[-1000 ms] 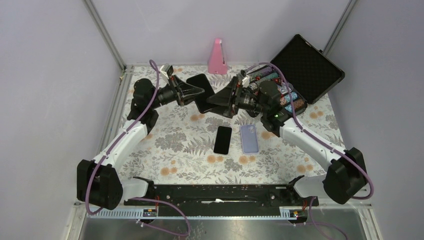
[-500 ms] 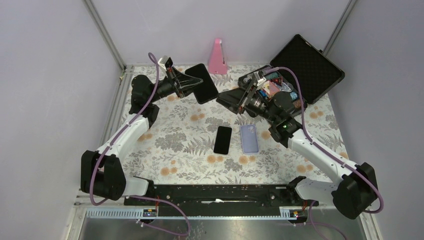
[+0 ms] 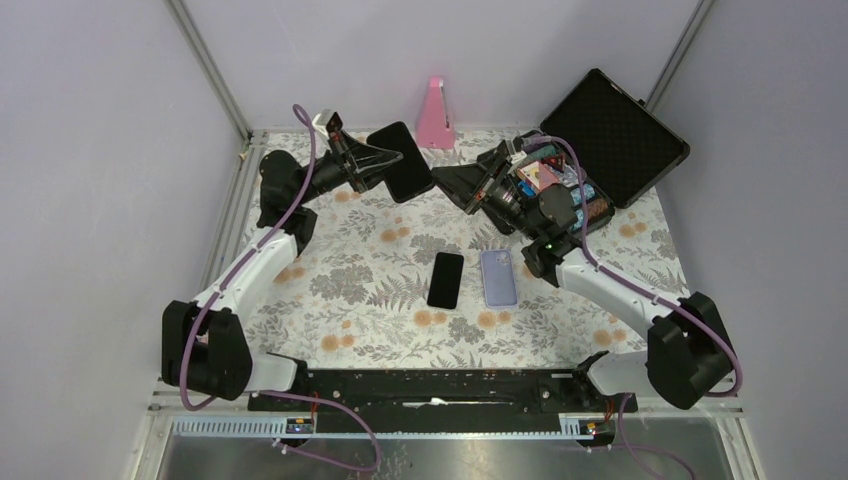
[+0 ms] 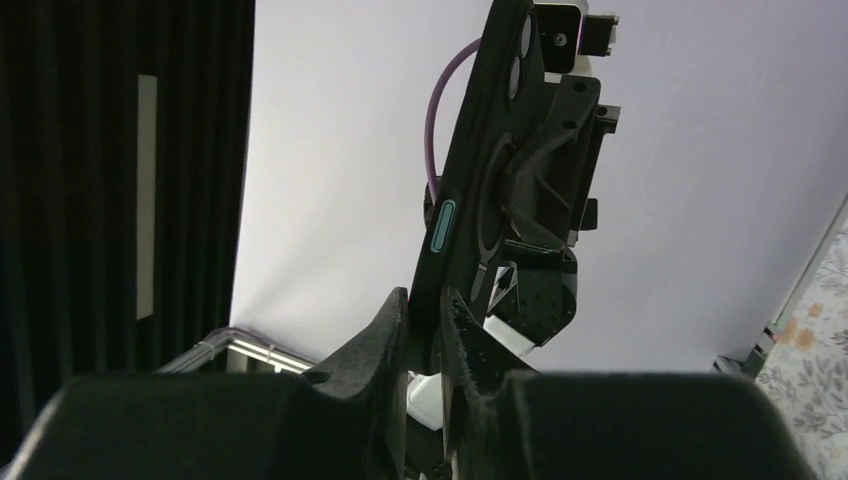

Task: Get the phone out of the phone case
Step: Remove the phone case from the phone.

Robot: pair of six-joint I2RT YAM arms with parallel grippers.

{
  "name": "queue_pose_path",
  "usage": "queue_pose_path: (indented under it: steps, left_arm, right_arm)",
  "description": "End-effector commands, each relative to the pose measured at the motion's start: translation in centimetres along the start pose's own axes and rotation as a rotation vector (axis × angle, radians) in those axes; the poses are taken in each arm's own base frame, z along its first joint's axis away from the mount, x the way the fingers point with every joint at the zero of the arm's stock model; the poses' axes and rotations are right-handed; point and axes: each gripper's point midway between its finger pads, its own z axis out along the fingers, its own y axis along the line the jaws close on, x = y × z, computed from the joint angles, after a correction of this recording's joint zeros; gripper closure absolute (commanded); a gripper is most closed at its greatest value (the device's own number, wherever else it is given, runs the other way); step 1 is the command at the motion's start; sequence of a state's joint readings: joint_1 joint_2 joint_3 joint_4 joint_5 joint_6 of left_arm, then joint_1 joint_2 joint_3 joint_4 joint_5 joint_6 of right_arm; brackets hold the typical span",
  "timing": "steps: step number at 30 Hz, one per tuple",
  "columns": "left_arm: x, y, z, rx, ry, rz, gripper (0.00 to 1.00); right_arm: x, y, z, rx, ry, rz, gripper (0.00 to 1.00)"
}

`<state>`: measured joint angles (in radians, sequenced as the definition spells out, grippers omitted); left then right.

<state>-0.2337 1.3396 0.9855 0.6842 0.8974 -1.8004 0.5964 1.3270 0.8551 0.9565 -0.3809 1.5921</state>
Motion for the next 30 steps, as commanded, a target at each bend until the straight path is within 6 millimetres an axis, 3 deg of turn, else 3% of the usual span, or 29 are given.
queue_pose_path:
  steps: [1, 2, 5, 7, 8, 10, 12, 14, 17, 20, 25, 30]
  left_arm:
    - [1.3, -4.2, -0.5, 0.107, -0.006, 0.094, 1.00]
    - [1.2, -4.2, -0.5, 0.106, -0.008, 0.094, 1.00]
    - [1.0, -4.1, -0.4, 0.103, -0.016, 0.092, 1.00]
    - [0.9, -4.0, -0.4, 0.101, -0.019, 0.087, 1.00]
    - [0.8, -4.0, -0.3, 0.101, -0.021, 0.085, 1.00]
    - [0.7, -3.9, -0.2, 0.101, -0.024, 0.077, 1.00]
    - [0.7, -3.5, -0.1, 0.080, -0.026, 0.061, 1.00]
    - [0.7, -3.1, 0.0, 0.064, -0.024, 0.063, 1.00]
    - [0.7, -2.6, 0.0, 0.049, -0.022, 0.057, 1.00]
    - [0.6, -2.3, 0.0, 0.044, -0.030, 0.046, 1.00]
    - [0.2, -1.7, 0.0, 0.042, -0.041, 0.011, 1.00]
    - [-0.2, -0.8, 0.2, 0.051, -0.044, -0.033, 1.00]
  right_arm:
    - [0.5, 3.8, -0.3, -0.148, 0.019, 0.016, 0.86]
    - [0.7, 3.8, -0.4, -0.140, 0.027, 0.012, 0.82]
    - [1.2, 3.4, -0.8, -0.100, 0.040, 0.006, 0.47]
    - [1.3, 3.5, -1.1, -0.095, 0.040, -0.017, 0.40]
    - [1.4, 3.3, -1.1, -0.078, 0.045, -0.022, 0.41]
    - [1.5, 3.3, -1.0, -0.070, 0.053, -0.030, 0.56]
    - [1.5, 3.7, -0.8, -0.094, 0.056, -0.021, 0.65]
    - [1.7, 4.0, -0.5, -0.104, 0.078, -0.012, 0.66]
    - [1.9, 3.7, -0.3, -0.082, 0.094, -0.012, 0.55]
    - [1.9, 3.2, -0.5, -0.052, 0.083, -0.033, 0.54]
    - [1.9, 3.5, -0.3, -0.066, 0.094, -0.012, 0.75]
    - [1.4, 4.5, -0.2, -0.133, 0.066, 0.024, 0.86]
